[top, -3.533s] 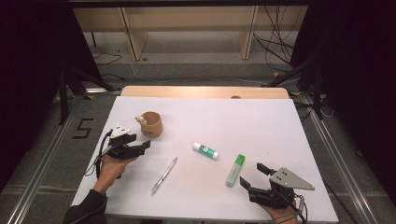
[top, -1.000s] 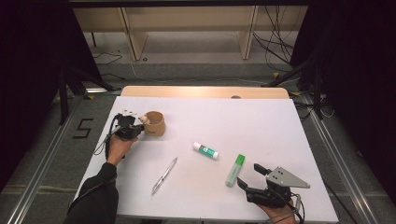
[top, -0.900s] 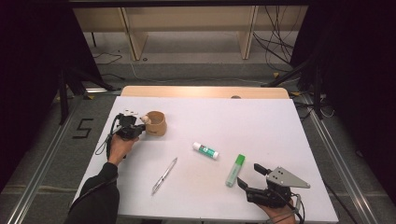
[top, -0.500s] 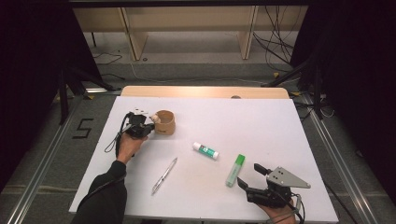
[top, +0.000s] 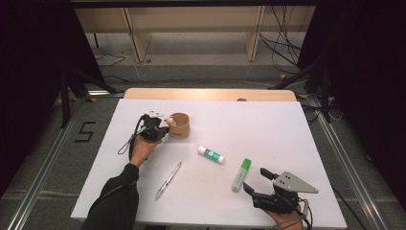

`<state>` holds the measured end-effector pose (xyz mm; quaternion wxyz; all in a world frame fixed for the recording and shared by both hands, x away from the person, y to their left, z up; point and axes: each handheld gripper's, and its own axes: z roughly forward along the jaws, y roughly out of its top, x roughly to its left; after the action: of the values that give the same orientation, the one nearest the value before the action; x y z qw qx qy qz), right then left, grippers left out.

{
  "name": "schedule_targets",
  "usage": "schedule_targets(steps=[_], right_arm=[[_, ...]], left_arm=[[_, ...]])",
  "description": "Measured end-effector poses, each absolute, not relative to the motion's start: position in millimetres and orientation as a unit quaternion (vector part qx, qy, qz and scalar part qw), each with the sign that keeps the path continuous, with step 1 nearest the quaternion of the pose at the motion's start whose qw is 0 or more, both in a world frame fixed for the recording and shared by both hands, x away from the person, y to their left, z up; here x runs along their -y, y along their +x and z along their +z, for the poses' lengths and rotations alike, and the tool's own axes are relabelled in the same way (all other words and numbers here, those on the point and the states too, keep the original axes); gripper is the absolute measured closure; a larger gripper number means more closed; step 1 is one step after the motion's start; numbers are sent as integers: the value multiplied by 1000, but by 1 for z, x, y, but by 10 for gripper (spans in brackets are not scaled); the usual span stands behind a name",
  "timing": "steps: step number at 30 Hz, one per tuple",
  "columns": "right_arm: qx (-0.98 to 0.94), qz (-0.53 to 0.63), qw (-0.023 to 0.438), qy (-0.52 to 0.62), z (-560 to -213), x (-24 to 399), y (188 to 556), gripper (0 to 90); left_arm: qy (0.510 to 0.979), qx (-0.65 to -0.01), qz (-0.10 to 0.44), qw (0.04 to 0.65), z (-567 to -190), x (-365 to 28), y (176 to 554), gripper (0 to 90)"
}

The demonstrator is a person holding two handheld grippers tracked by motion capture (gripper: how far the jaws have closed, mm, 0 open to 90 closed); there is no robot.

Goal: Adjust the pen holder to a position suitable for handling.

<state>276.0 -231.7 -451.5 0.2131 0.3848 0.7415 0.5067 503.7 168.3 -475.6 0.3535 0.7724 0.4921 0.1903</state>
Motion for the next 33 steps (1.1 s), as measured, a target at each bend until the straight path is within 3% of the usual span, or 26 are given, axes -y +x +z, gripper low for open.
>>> schedule_targets(steps=[33], right_arm=[[-743, 508, 209, 382, -452, 232, 276, 225]], left_arm=[[781, -471, 190, 363, -475, -98, 512, 894]])
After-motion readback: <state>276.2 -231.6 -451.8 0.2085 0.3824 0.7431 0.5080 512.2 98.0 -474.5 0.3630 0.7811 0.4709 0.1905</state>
